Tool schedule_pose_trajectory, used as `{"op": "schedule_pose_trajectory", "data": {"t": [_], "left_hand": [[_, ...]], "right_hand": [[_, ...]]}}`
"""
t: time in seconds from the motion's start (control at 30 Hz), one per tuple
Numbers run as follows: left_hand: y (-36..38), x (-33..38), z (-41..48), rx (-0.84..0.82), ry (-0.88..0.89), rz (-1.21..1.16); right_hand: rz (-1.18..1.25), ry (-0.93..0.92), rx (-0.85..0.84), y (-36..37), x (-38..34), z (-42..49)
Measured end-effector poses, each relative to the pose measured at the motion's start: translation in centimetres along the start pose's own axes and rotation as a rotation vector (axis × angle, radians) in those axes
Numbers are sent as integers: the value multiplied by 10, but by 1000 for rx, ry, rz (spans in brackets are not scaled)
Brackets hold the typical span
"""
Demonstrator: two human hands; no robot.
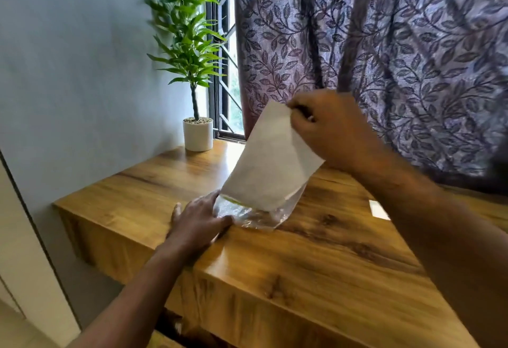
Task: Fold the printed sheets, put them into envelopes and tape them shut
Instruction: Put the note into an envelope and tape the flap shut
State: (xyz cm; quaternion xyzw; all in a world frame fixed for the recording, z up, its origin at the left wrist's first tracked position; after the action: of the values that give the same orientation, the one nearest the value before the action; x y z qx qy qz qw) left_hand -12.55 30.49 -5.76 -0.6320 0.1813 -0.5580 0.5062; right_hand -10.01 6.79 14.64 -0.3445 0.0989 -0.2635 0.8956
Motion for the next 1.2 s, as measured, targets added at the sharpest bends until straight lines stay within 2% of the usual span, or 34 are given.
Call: {"op": "schedule_pose_trajectory", "data": {"t": [0.1,0.27,0.37,0.47,0.6,0.67,0.73,0.8,0.87,0.93,1.0,1.03,1.1,1.17,1.2], "left_hand": [[-1,3,0,-8,-17,22],[-4,7,4,30,15,-87],[-12,30,0,153,129,-153],[-23,76,-13,260,263,-378],[-27,161,-22,58,393,-686],[-16,205,-27,-54,476,-676],[-1,238,-33,-71,529,-591],[11,259,-37,-35,552,-530],[15,273,-39,7,566,-561],[14,280,-39,21,565,-705],[15,289,-40,-9,527,-879],[18,292,-39,-19,491,-951],[28,301,-42,-51,403,-1076],[43,305,-43,-116,287,-1247],[52,306,-44,-146,226,-1336]], "right_hand": [[18,40,80,-24,19,-3],[38,155,150,-44,55,-21],[47,193,170,-54,74,-35],[46,226,153,-69,94,-48],[-14,194,75,-83,113,-57],[-12,189,35,-89,121,-65],[-4,215,27,-92,129,-76],[-10,269,98,-99,139,-89],[25,338,263,-105,149,-104],[116,430,456,-104,157,-117],[306,539,543,-97,163,-134],[448,590,525,-90,162,-144],[625,690,347,-74,158,-167],[644,778,105,-56,156,-193],[657,815,44,-51,156,-206]]}}
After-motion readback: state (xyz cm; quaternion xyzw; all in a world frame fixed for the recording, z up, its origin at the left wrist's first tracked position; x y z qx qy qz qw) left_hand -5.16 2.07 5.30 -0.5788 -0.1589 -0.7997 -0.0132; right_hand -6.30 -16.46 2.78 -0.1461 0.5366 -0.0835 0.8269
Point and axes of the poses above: each hand's wrist, its own z-axis towards the middle knuckle, its own y-axis out of the palm, x = y × z, the point moved 1 cm from there along z, towards the middle knuckle, and after that the axes turned 10 degrees about -y, right-handed, at the moved point
